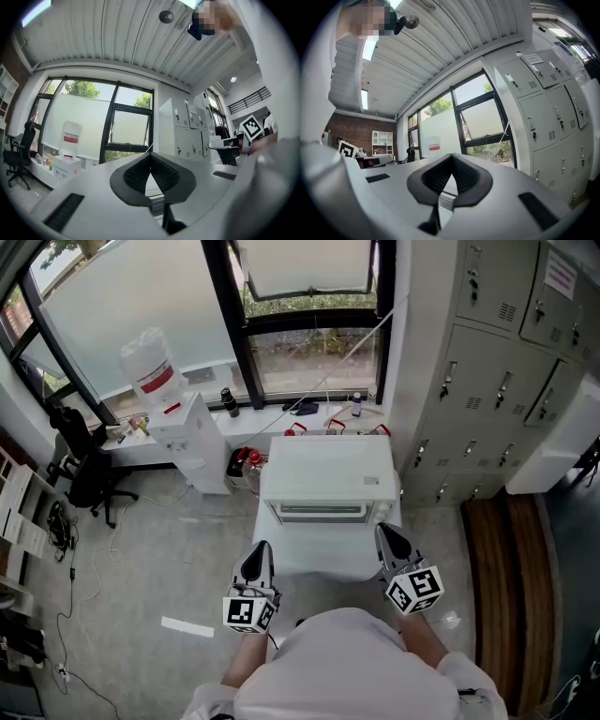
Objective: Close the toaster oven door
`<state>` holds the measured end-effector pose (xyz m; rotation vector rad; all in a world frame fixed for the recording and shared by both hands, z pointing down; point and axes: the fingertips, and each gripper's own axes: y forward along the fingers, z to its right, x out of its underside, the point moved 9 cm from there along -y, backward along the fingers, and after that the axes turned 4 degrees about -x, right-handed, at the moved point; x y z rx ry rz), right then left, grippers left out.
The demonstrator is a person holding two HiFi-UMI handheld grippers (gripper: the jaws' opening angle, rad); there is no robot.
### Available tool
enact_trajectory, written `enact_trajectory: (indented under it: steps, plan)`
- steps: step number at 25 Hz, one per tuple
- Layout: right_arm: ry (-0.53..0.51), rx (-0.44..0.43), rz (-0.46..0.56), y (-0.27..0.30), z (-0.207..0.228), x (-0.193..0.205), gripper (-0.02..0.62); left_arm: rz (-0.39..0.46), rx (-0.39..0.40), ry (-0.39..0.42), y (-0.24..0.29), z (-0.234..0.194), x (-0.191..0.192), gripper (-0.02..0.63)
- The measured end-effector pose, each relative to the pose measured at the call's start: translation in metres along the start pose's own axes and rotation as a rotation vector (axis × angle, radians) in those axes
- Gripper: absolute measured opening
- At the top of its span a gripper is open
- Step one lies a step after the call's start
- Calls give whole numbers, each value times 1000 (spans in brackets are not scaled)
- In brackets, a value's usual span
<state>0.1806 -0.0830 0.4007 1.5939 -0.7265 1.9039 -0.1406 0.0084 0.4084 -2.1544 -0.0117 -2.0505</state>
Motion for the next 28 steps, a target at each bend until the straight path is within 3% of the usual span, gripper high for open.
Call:
enact_trajectory:
  steps: [28]
  plan:
    - [-5, 22, -28, 22, -2, 5, 6, 3, 21, -18, 22, -19, 6, 20]
